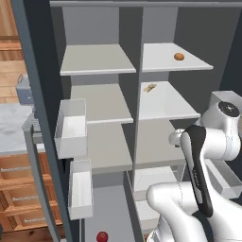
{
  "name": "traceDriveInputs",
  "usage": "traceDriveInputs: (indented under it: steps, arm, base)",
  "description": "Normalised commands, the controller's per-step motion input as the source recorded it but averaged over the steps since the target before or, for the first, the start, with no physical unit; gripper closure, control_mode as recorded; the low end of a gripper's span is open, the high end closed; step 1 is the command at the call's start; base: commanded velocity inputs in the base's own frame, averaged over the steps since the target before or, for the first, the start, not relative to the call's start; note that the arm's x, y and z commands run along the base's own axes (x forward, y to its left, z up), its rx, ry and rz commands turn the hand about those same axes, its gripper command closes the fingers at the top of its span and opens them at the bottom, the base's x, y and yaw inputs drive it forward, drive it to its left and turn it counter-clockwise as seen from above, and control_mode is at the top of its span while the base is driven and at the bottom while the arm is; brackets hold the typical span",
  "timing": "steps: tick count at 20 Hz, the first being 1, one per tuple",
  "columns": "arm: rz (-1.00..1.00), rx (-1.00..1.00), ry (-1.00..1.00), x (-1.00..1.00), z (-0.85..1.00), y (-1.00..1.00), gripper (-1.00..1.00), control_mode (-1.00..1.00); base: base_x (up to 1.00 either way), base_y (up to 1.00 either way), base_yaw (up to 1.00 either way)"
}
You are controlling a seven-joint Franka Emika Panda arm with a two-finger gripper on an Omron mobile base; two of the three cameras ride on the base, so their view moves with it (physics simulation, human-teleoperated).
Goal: Take the pear and tangerine from the fridge shelf and place them in the freezer drawer to begin freezing them.
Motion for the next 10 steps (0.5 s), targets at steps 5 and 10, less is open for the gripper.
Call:
traceDriveInputs:
  steps: [5, 10]
  arm:
    - [0.0, 0.0, 0.0, 0.0, 0.0, 0.0, -1.0, 1.0]
    - [-0.05, -0.03, -0.14, 0.07, 0.76, -0.07, -1.0, -1.0]
  base:
    - [0.23, 0.0, 0.0]
    - [0.0, -0.01, 0.0]
